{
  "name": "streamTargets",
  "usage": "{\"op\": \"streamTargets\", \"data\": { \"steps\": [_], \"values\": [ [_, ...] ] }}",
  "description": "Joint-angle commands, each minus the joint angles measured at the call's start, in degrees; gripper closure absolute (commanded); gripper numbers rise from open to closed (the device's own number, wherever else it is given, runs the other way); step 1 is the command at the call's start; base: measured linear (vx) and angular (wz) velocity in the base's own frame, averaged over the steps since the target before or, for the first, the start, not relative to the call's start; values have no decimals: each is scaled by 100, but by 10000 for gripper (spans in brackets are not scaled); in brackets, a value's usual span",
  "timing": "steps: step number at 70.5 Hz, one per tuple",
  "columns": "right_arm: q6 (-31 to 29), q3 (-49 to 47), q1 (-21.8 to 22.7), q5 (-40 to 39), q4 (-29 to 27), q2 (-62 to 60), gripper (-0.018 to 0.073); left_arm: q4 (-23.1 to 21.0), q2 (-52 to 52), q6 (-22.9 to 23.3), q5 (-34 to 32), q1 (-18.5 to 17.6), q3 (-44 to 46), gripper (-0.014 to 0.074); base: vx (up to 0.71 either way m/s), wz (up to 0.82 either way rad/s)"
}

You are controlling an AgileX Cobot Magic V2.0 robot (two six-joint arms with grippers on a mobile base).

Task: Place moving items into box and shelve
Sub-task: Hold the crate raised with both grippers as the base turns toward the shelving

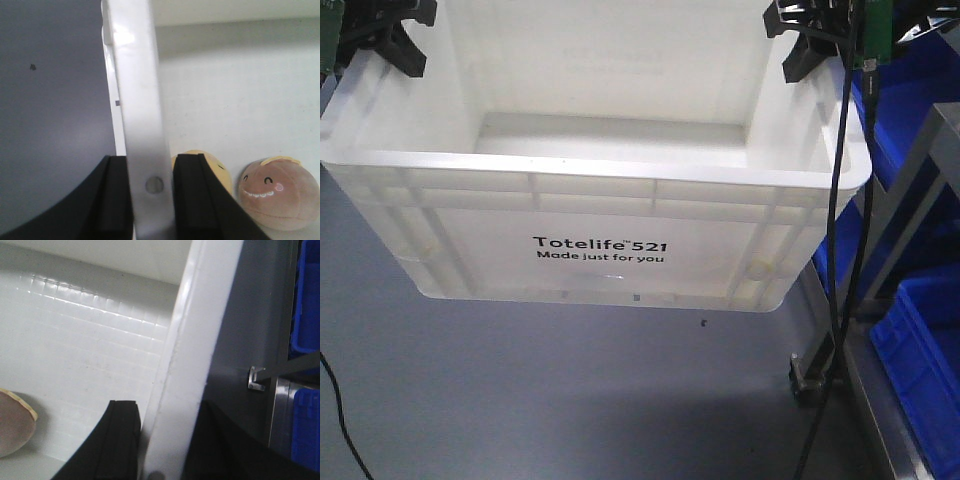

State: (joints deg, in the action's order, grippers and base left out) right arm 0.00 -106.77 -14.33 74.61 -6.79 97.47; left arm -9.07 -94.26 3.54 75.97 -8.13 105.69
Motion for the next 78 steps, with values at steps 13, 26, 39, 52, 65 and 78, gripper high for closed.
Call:
{"op": "streamTargets", "data": {
  "steps": [13,26,39,52,65,78],
  "values": [
    [-232,-268,-73,-432,-426,-347,571,-479,337,-22,-567,-77,272,613,52,5],
    [-232,-268,-73,-432,-426,-347,571,-479,337,-22,-562,-77,272,613,51,10],
    [-232,-268,-73,-432,-426,-347,571,-479,337,-22,-562,-77,272,613,48,12],
    [-232,-268,-73,-432,-426,-347,571,-479,337,-22,-562,-77,272,613,47,11],
    [-232,-268,-73,-432,-426,-347,571,-479,337,-22,-562,-77,272,613,46,7],
    [-232,-268,-73,-438,-426,-347,571,-479,337,-22,-562,-77,272,613,44,8]
  ]
}}
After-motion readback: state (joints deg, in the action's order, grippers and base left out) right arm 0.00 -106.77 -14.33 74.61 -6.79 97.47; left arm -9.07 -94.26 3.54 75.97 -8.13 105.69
